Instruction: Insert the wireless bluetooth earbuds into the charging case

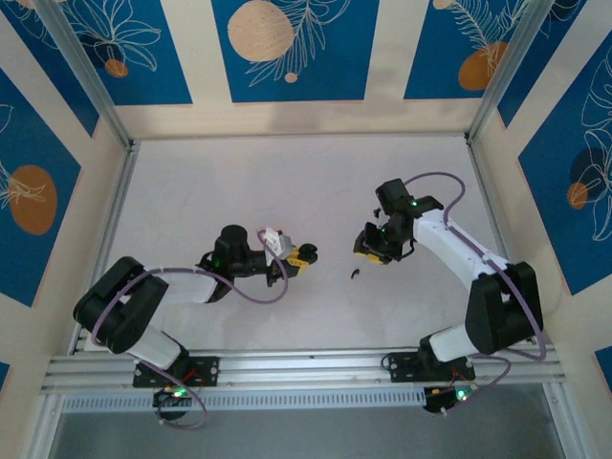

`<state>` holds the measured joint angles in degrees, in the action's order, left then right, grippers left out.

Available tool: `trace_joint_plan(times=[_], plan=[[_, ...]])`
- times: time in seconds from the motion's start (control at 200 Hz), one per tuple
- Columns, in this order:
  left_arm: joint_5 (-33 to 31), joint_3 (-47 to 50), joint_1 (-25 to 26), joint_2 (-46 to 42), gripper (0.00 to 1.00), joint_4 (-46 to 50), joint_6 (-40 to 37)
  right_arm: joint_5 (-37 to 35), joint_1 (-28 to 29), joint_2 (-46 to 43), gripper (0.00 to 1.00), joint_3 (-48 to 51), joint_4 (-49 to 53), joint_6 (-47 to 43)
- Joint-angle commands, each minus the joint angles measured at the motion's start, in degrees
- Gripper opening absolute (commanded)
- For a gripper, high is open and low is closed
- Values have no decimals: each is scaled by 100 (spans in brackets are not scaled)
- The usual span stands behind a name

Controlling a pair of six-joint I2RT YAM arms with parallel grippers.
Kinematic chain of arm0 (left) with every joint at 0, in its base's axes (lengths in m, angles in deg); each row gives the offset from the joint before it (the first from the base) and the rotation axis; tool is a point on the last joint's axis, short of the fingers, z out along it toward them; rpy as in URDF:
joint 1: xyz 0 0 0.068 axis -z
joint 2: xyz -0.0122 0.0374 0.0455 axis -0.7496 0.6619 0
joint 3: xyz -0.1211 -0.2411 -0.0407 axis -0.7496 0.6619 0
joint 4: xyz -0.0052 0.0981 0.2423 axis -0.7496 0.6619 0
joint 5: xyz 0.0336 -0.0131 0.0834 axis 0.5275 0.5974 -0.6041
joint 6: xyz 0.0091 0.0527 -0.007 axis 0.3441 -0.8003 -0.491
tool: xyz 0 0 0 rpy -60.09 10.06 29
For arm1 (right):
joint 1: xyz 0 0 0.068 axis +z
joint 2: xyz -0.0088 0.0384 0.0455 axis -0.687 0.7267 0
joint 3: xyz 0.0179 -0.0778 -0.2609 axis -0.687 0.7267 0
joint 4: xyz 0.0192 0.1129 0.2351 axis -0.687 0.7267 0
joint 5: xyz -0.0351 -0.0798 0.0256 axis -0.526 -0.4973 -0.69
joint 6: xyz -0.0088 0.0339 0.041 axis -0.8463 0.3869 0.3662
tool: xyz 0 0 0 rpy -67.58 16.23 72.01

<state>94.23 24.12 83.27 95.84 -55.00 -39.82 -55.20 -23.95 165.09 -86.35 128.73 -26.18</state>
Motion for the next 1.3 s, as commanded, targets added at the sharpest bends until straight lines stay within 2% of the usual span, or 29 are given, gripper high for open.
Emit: trace_joint_plan(times=[0.0,0.17,0.48,1.295], plan=[[54,7,-35,4,20,-93,-163,-1,57,424,36,-221,456,504],[-33,13,-35,-78,20,79,-283,-287,252,1088,36,-406,559,606],[-42,7,-35,-119,19,127,-303,-317,376,1868,34,-613,323,646],[-60,-19,-35,-155,20,305,-356,-414,385,2377,24,-721,56,515]])
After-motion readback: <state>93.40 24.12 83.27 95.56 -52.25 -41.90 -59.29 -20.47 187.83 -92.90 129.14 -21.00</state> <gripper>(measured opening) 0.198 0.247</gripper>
